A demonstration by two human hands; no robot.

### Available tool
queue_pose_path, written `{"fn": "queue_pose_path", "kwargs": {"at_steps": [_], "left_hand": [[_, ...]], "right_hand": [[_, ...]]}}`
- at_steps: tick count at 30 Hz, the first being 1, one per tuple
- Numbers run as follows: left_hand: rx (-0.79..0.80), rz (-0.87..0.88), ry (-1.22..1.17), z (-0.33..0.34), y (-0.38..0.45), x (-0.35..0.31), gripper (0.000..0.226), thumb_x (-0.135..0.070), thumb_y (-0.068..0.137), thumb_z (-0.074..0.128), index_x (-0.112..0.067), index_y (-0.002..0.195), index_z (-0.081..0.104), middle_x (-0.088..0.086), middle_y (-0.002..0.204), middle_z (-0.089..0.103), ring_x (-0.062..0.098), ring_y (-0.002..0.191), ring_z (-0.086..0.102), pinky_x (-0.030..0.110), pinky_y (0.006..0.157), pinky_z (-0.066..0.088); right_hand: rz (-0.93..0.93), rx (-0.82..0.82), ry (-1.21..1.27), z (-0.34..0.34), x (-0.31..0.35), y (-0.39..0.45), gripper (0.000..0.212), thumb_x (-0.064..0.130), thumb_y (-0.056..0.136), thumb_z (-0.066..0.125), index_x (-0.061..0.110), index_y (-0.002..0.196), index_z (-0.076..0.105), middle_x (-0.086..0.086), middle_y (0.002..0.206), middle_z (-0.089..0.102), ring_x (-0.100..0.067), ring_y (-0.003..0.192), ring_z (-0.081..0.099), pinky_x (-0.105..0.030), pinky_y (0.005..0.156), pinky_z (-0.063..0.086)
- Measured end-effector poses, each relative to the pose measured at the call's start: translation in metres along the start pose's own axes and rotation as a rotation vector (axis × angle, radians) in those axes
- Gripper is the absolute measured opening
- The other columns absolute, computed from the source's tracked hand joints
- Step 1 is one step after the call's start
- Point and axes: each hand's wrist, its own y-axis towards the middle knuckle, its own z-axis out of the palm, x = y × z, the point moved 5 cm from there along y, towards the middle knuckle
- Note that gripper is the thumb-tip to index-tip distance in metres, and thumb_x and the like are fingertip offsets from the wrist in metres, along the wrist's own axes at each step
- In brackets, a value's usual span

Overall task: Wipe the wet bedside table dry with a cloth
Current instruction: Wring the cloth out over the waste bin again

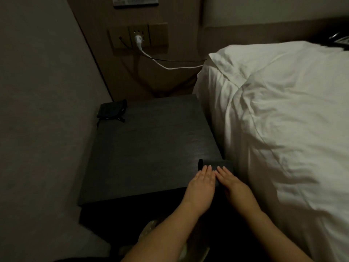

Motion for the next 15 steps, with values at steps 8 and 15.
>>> {"fn": "queue_pose_path", "kwargs": {"at_steps": [8,15], "left_hand": [[0.031,0.015,-0.076,-0.007,-0.048,0.011,0.054,-0.01,0.095,0.043,-0.005,0.147,0.028,0.013,0.159,0.021,0.023,0.148,0.018,0.033,0.12,0.014],[-0.224,-0.133,-0.35,-0.004,-0.122,0.049,0.049,-0.01,0.077,0.058,-0.025,0.123,0.062,-0.005,0.116,0.069,0.015,0.108,0.063,0.025,0.09,0.05]], "right_hand": [[-0.062,0.128,-0.067,-0.018,0.065,-0.035,0.052,0.022,0.051,0.087,0.028,0.101,0.072,0.004,0.102,0.075,-0.008,0.085,0.072,-0.017,0.062,0.055],[-0.076,0.281,-0.015,-0.013,0.123,-0.029,0.032,0.022,0.088,0.048,0.033,0.116,0.059,0.001,0.116,0.067,-0.02,0.1,0.064,-0.03,0.079,0.05]]}}
